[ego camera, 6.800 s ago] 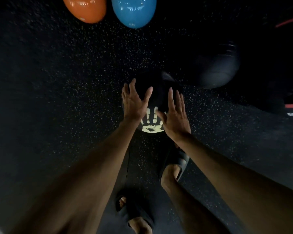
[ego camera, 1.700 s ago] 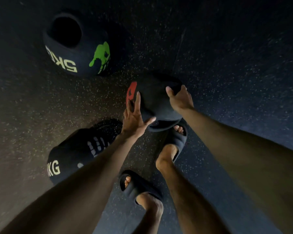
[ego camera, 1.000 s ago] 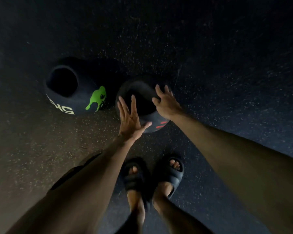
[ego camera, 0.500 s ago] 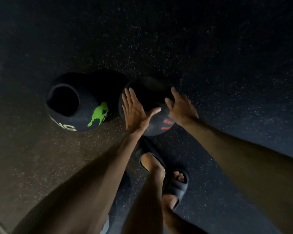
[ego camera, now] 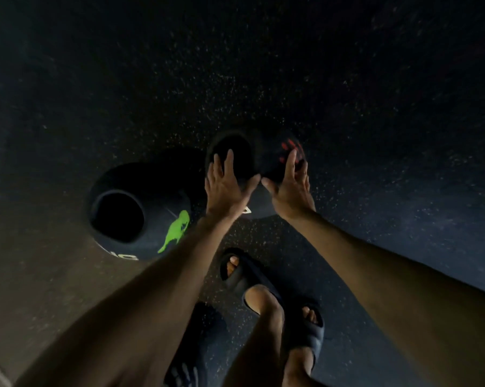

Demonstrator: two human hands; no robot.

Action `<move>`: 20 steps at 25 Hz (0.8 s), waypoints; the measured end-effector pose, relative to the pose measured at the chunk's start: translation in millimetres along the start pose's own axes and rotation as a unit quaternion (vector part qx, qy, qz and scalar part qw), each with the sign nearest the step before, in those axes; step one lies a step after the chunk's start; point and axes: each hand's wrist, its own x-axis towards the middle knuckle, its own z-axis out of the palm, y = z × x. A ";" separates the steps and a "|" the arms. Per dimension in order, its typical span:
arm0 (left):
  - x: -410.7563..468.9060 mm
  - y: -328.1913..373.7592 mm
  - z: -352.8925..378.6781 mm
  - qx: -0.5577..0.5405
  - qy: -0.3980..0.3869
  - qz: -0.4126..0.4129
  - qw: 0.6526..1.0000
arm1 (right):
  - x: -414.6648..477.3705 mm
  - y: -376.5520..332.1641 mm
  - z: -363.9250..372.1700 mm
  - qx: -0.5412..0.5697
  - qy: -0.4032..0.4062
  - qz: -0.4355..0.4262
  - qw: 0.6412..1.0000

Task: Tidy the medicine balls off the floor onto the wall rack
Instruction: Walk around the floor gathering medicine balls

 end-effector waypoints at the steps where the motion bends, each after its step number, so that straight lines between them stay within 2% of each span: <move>1: -2.8 -1.0 2.0 0.007 -0.003 0.008 1.000 | 14.8 -12.5 -6.7 -0.003 -0.004 0.019 1.000; 3: 3.8 0.6 1.0 0.009 0.011 0.018 1.000 | 42.3 -46.3 -15.5 -0.009 0.001 0.049 0.999; 6: 44.3 12.3 -12.1 -0.016 0.013 -0.028 0.999 | 83.3 -89.3 -26.5 0.003 0.024 0.078 0.997; 7: 60.7 15.5 -19.5 -0.012 0.012 -0.040 0.999 | 89.8 -94.3 -28.2 0.005 0.035 0.060 0.998; 10: 115.9 27.3 -46.3 -0.038 0.020 -0.068 0.997 | 92.2 -83.4 -29.9 0.013 0.073 -0.094 0.993; 12: 154.0 41.7 -64.6 -0.074 0.049 -0.105 0.990 | 90.2 -72.5 -28.6 -0.017 0.073 -0.164 0.984; 15: 196.4 64.7 -77.8 -0.092 0.082 -0.146 0.982 | 111.3 -82.0 -34.1 -0.031 0.057 -0.150 0.987; 18: 206.5 69.8 -81.7 -0.117 0.119 -0.090 0.982 | 159.1 -115.2 -56.1 -0.040 0.056 -0.127 0.989; 20: 206.9 66.7 -82.6 -0.120 0.107 -0.074 0.984 | 206.9 -140.0 -80.0 -0.057 0.023 -0.109 0.992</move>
